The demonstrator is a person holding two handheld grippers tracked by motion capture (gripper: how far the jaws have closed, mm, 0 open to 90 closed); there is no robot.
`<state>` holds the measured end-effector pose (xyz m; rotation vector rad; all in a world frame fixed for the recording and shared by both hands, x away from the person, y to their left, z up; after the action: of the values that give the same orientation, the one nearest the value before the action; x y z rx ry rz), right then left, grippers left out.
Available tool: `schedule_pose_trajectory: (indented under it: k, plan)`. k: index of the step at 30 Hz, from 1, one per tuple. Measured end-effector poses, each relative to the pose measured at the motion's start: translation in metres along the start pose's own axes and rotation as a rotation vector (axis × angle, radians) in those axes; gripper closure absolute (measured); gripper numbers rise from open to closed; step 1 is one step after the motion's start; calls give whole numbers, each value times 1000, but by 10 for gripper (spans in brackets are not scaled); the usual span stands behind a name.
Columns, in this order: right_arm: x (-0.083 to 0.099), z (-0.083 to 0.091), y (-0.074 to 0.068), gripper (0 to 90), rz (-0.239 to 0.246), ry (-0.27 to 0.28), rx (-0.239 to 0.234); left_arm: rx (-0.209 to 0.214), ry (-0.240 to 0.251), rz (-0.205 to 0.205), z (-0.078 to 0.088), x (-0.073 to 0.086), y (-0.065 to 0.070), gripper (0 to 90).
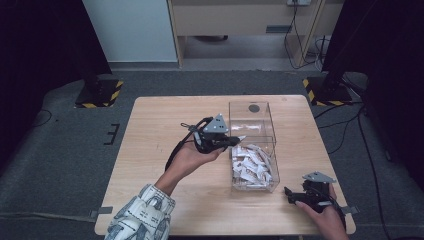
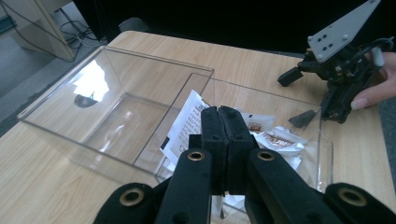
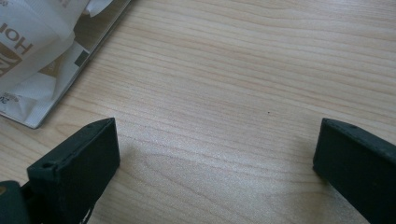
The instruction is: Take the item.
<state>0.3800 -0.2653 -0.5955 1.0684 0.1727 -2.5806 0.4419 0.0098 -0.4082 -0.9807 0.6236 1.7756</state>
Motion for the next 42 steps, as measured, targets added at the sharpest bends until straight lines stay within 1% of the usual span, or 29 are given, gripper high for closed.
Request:
schedule_pose_trajectory:
  k: [8, 15, 19, 25, 32, 34, 42]
  plan:
    - [0, 0, 0, 8, 1, 0, -1, -23, 1, 12, 9, 6, -12, 890]
    - [0, 0, 0, 8, 0, -1, -1, -43, 7, 31, 14, 11, -23, 890]
    - [0, 0, 0, 8, 1, 0, -1, -48, 10, 37, 16, 12, -27, 890]
    - [0, 0, 0, 8, 1, 0, -1, -55, 0, 38, 18, 17, -32, 890]
    - [0, 0, 0, 8, 1, 0, 0, -62, 6, 42, 22, 20, -36, 890]
    - [0, 0, 0, 8, 1, 0, -1, -63, 8, 50, 23, 21, -37, 890]
    - [0, 0, 0, 8, 1, 0, -1, -75, 6, 59, 25, 27, -44, 890]
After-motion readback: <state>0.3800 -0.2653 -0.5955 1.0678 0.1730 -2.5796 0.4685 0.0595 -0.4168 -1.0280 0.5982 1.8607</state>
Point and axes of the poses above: each handheld gripper's, and its own axes: z roughly backward along the jaws, x roughly out of its underside, y roughly to its right, the point moved 8 cm from there along -z, roughly forward along the jaws, and after that the axes turned 2 degrees about z, right-handed, at the moved point
